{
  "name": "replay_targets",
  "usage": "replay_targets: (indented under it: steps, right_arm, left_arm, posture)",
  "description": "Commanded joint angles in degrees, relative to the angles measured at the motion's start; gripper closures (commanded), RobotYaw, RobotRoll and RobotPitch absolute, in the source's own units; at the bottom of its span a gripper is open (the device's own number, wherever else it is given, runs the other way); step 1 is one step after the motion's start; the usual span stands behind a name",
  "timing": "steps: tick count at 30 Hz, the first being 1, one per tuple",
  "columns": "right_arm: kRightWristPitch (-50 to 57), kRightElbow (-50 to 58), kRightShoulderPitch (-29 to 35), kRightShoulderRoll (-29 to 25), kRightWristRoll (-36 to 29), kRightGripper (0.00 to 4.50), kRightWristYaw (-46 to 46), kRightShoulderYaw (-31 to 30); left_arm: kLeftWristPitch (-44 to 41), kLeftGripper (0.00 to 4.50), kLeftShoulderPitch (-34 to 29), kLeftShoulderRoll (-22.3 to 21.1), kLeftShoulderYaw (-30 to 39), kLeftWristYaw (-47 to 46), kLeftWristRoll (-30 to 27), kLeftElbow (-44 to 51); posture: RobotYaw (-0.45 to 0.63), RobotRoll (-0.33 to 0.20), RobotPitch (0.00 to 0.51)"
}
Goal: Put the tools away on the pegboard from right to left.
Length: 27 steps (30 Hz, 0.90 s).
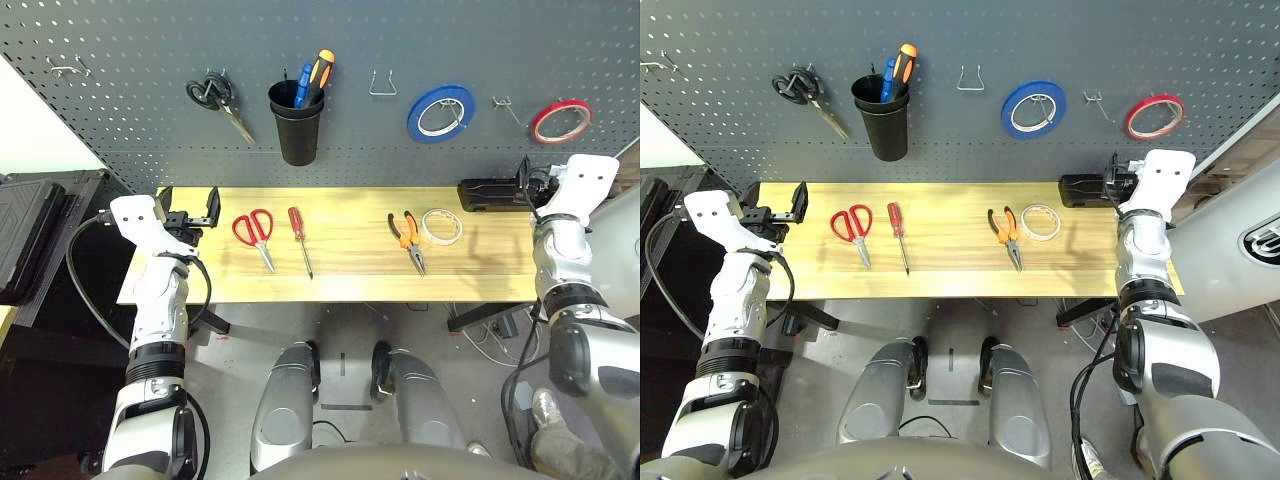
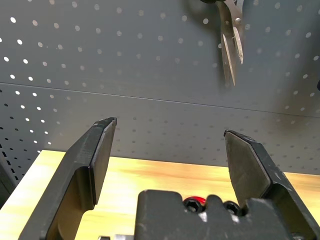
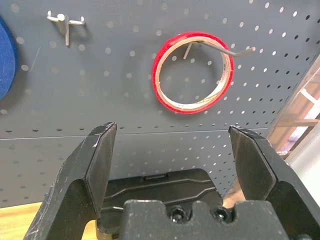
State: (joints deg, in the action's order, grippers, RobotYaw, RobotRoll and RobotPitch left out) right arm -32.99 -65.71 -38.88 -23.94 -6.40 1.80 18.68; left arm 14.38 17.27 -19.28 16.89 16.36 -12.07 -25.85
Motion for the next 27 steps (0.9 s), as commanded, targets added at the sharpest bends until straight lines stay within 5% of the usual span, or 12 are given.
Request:
replay_targets:
  steps: [1, 13, 20, 27]
  right_arm:
    - [-0.63, -0.18, 0.68, 0.00, -0.30, 0.00, 0.03, 0.17]
    - [12.72, 0.79, -0.30, -7.37, 2.53, 0.00, 11.79, -4.84]
    - [19.35, -0.85, -1.43, -13.10, 2.67, 0.00, 22.16, -5.95]
    - [24.84, -3.02, -3.13, -15.83, 7.94, 0.00, 35.43, -13.28]
  left_arm:
    - [0.19, 0.02, -0.30, -0.46, 0.10, 0.32, -0.08, -0.79]
    - [-12.31, 0.02, -4.52, 0.25, -9.40, 8.46, -0.78, 14.38]
    - [-23.38, 0.02, -6.63, -3.16, -16.10, 14.99, -0.03, 25.19]
    - [-27.78, 0.02, -7.30, -8.61, -23.52, 20.78, 4.14, 28.42]
  posture:
    - [0.19, 0.000, 0.132]
    - [0.15, 0.000, 0.165]
    - [0.16, 0.000, 0.185]
    - [0.17, 0.000, 0.201]
